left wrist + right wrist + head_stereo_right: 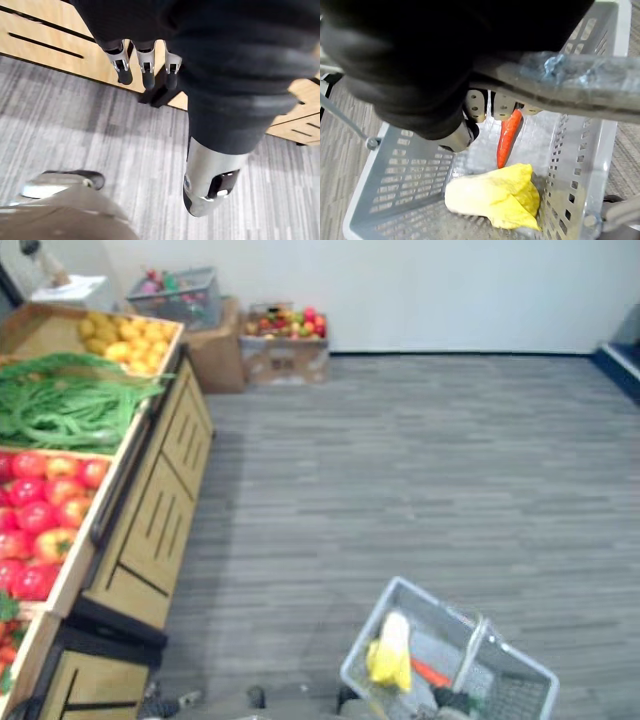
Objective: Pick vegetable in the basket
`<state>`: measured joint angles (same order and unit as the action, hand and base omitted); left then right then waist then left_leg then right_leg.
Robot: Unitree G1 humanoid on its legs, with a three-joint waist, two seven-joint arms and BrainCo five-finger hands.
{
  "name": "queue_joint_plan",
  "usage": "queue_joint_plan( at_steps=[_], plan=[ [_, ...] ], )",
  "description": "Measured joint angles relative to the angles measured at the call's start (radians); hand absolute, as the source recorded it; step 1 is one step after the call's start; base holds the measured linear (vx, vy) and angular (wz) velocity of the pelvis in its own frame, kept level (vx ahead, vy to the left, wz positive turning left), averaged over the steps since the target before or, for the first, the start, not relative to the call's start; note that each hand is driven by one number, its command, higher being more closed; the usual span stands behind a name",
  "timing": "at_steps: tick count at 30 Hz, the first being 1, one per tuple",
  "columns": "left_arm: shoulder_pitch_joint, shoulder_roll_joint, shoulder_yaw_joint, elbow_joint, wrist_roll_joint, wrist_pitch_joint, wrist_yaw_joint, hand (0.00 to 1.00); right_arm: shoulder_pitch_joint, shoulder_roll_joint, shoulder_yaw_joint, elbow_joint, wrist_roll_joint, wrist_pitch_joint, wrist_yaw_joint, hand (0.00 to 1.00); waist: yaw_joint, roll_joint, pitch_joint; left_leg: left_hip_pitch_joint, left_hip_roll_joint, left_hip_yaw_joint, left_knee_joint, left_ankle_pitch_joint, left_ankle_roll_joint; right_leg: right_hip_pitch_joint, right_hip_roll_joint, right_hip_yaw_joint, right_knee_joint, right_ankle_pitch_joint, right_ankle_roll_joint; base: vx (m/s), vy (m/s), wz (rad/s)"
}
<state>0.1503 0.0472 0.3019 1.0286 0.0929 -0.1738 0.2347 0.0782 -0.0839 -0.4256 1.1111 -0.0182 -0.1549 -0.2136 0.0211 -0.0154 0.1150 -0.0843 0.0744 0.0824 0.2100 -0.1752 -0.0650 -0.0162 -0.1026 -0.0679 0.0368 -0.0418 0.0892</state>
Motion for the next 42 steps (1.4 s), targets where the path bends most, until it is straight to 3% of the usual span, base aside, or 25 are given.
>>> queue_joint_plan(
  at_steps=[6, 9, 10, 13, 14, 16, 18, 19, 20, 23, 26, 27, 29, 36, 42],
  plan=[
    [-0.005, -0.007, -0.003, 0.002, 0.037, 0.001, -0.001, 0.0, -0.001, 0.029, 0.021, -0.047, -0.003, -0.002, 0.002, 1.0, 0.015, -0.006, -0.015, 0.061, -0.016, 0.11, -0.031, -0.029, 0.028, -0.015, -0.019, 0.029, 0.014, 0.006, 0.016, 0.14, 0.092, -0.48],
    [-0.022, -0.005, -0.034, 0.007, 0.046, 0.002, -0.004, 0.0, -0.009, 0.046, 0.006, -0.084, -0.003, -0.002, 0.005, 1.0, 0.045, 0.007, -0.006, 0.096, 0.013, 0.17, -0.028, -0.047, 0.032, -0.128, -0.003, 0.016, 0.243, -0.012, 0.021, 0.05, 0.031, -0.59],
    [-0.025, -0.001, -0.045, 0.007, 0.048, 0.002, -0.005, 0.0, -0.014, 0.042, -0.006, -0.106, -0.003, -0.006, 0.005, 1.0, 0.043, 0.005, 0.0, 0.12, 0.017, 0.183, -0.022, -0.057, 0.036, -0.185, -0.012, -0.016, 0.392, -0.016, 0.017, 0.02, 0.047, -0.3],
    [-0.023, 0.019, -0.058, 0.006, 0.048, 0.002, -0.005, 0.0, -0.007, 0.051, -0.012, -0.125, -0.006, -0.023, 0.004, 1.0, 0.029, -0.013, 0.011, 0.183, 0.013, 0.182, 0.005, -0.101, 0.055, -0.244, -0.085, -0.095, 0.651, -0.025, 0.009, 0.04, 0.026, 0.05],
    [-0.021, 0.021, -0.058, 0.004, 0.048, 0.002, -0.005, 0.0, -0.004, 0.053, -0.011, -0.129, -0.01, -0.026, 0.004, 1.0, 0.028, -0.02, 0.007, 0.192, 0.012, 0.18, 0.004, -0.104, 0.055, -0.243, -0.1, -0.111, 0.665, -0.034, 0.002, 0.03, -0.014, 0.19],
    [-0.022, 0.023, -0.057, 0.002, 0.047, 0.002, -0.005, 0.0, -0.009, 0.053, -0.011, -0.134, -0.022, -0.026, 0.004, 1.0, 0.034, -0.023, 0.004, 0.193, 0.02, 0.173, 0.005, -0.108, 0.048, -0.243, -0.142, -0.169, 0.618, -0.043, -0.012, 0.09, -0.052, 0.07],
    [-0.028, 0.021, -0.047, 0.002, 0.047, 0.002, -0.006, 0.0, -0.017, 0.055, -0.019, -0.131, -0.023, -0.025, 0.006, 1.0, 0.035, -0.023, 0.003, 0.177, 0.044, 0.157, 0.025, -0.113, 0.031, -0.219, -0.153, -0.185, 0.462, -0.029, -0.005, 0.14, -0.147, 0.1],
    [-0.027, 0.022, -0.032, 0.0, 0.047, 0.002, -0.007, 0.0, -0.014, 0.06, -0.021, -0.119, -0.023, -0.023, 0.006, 1.0, 0.035, -0.034, 0.0, 0.169, 0.053, 0.144, 0.042, -0.122, 0.014, -0.186, -0.157, -0.18, 0.349, 0.045, -0.007, 0.12, -0.196, 0.2],
    [-0.026, 0.021, -0.02, 0.001, 0.047, 0.002, -0.007, 0.0, -0.014, 0.062, -0.025, -0.109, -0.022, -0.022, 0.007, 1.0, 0.036, -0.042, -0.001, 0.168, 0.056, 0.134, 0.044, -0.126, 0.004, -0.172, -0.151, -0.165, 0.328, 0.033, 0.021, 0.17, -0.358, 0.24],
    [-0.025, -0.02, 0.004, 0.008, 0.046, 0.004, -0.007, 0.0, -0.015, 0.046, -0.061, -0.104, -0.02, -0.009, 0.006, 1.0, 0.034, 0.009, -0.022, 0.164, 0.104, 0.092, 0.011, -0.098, -0.041, -0.154, -0.103, -0.197, 0.311, 0.01, 0.014, 0.11, -0.252, 0.24],
    [-0.024, -0.031, 0.02, 0.024, 0.035, 0.002, -0.009, 0.0, -0.014, 0.04, -0.103, -0.051, -0.02, 0.003, 0.011, 1.0, 0.034, 0.013, -0.034, 0.176, 0.112, 0.066, -0.043, -0.064, -0.067, -0.097, -0.08, -0.235, 0.217, -0.032, 0.028, 0.07, -0.18, 0.23],
    [-0.023, -0.033, 0.021, 0.036, 0.015, 0.002, -0.011, 0.0, -0.015, 0.039, -0.113, -0.025, -0.021, 0.004, 0.015, 1.0, 0.033, 0.029, -0.045, 0.175, 0.122, 0.056, -0.05, -0.05, -0.07, -0.066, -0.058, -0.245, 0.155, -0.021, 0.027, 0.03, -0.158, 0.3],
    [-0.003, -0.036, 0.021, 0.047, -0.032, 0.002, -0.015, 0.0, -0.014, 0.025, -0.117, 0.017, -0.021, 0.005, 0.02, 1.0, 0.023, 0.03, -0.059, 0.172, 0.137, 0.033, -0.045, -0.039, -0.082, -0.014, -0.024, -0.266, 0.069, 0.01, 0.02, 0.0, -0.087, 0.21],
    [0.013, -0.019, -0.011, 0.088, -0.131, 0.008, -0.029, 0.0, -0.004, 0.02, -0.117, 0.057, -0.022, 0.012, 0.024, 1.0, 0.008, 0.035, -0.079, 0.11, 0.151, 0.052, 0.043, -0.033, -0.084, 0.042, 0.0, -0.287, -0.055, 0.064, 0.011, -0.03, -0.027, 0.06],
    [0.001, -0.001, -0.052, 0.12, -0.133, 0.01, -0.046, 0.0, -0.008, 0.018, -0.105, 0.065, 0.027, 0.01, 0.03, 1.0, 0.007, 0.036, -0.078, 0.153, 0.124, 0.099, -0.105, 0.034, -0.089, 0.046, 0.001, -0.291, -0.143, 0.131, 0.003, -0.03, 0.002, 0.03]
  ],
)
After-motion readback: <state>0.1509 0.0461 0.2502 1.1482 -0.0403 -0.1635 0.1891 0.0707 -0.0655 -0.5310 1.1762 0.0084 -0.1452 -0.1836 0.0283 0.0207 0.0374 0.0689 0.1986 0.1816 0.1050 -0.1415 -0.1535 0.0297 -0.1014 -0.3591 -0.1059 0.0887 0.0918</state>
